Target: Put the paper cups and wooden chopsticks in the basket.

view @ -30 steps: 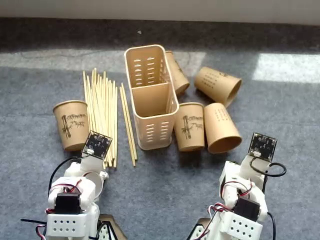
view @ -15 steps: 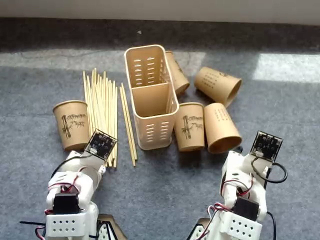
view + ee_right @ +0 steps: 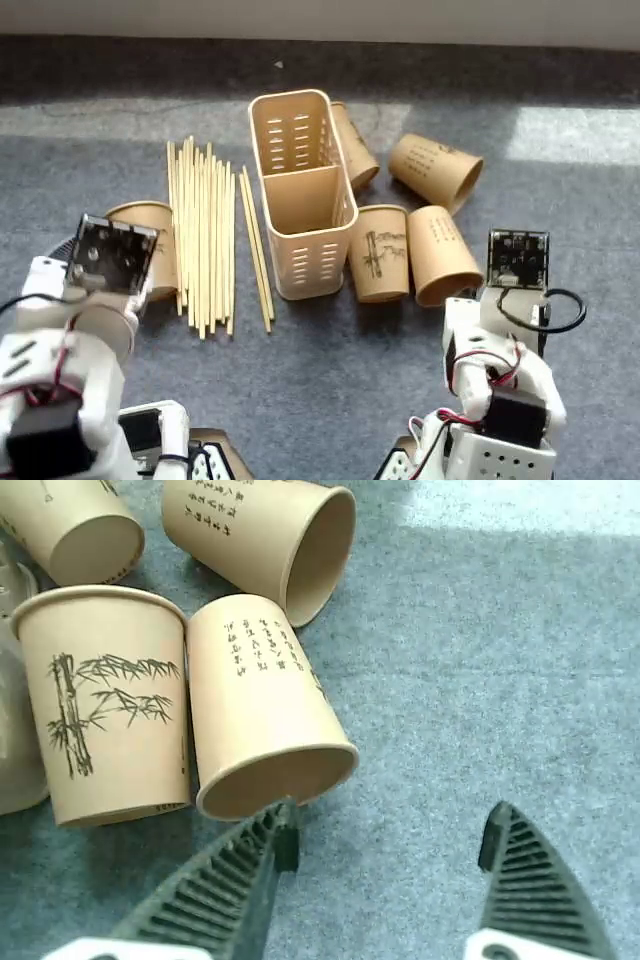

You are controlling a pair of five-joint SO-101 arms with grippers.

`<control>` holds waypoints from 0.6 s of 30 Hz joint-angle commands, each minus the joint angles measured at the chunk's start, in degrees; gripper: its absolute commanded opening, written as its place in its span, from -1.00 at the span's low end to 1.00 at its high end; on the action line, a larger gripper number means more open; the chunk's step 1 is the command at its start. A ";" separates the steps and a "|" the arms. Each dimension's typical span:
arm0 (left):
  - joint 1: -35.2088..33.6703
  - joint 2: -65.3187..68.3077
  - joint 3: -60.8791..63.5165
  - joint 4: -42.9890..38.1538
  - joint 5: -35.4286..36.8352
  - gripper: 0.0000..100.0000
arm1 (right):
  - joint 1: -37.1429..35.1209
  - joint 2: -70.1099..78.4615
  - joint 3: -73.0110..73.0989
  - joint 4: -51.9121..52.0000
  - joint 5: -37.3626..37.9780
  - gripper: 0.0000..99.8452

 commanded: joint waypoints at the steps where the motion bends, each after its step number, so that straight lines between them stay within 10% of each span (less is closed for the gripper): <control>1: -3.65 34.07 -19.82 4.13 3.16 -0.56 | -0.66 16.48 -8.66 0.48 -2.37 -0.42; 18: -13.76 93.67 -81.01 23.30 21.63 -0.45 | -0.92 63.08 -52.44 20.88 -7.03 -0.42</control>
